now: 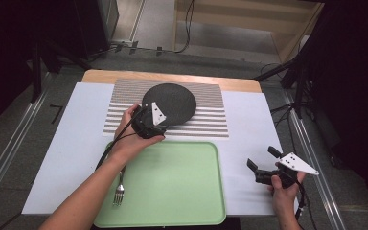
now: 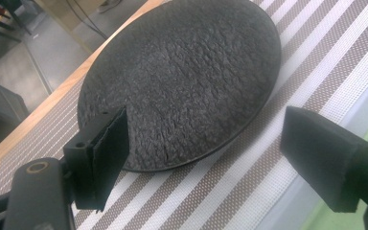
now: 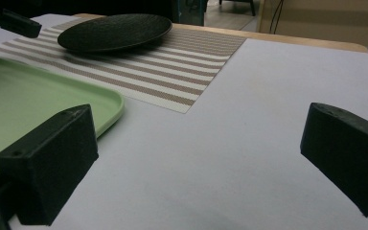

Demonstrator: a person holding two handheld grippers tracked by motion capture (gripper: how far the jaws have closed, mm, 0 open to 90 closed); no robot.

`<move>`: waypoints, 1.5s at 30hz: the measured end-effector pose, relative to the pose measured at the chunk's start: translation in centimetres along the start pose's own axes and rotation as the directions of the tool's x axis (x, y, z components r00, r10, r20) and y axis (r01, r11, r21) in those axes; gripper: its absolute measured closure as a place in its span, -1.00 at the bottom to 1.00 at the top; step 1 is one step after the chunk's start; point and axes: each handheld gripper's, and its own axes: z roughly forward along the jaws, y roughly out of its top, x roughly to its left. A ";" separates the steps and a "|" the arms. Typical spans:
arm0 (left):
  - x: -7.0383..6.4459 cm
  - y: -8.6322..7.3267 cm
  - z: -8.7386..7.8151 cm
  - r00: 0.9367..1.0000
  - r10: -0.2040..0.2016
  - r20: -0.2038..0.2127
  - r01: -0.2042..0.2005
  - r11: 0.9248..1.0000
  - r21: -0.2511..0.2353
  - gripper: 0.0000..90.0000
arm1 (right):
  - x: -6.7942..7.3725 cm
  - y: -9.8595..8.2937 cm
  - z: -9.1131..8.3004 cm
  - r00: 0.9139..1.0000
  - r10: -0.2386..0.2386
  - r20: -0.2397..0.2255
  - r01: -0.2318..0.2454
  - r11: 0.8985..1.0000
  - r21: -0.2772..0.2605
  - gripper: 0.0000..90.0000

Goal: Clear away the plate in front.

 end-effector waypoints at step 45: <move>-3.0 0.0 4.7 0.959 0.267 -0.097 -0.252 0.957 0.147 0.01 | -0.1 0.0 0.1 1.000 0.004 -0.001 -0.004 1.000 -0.004 -1.00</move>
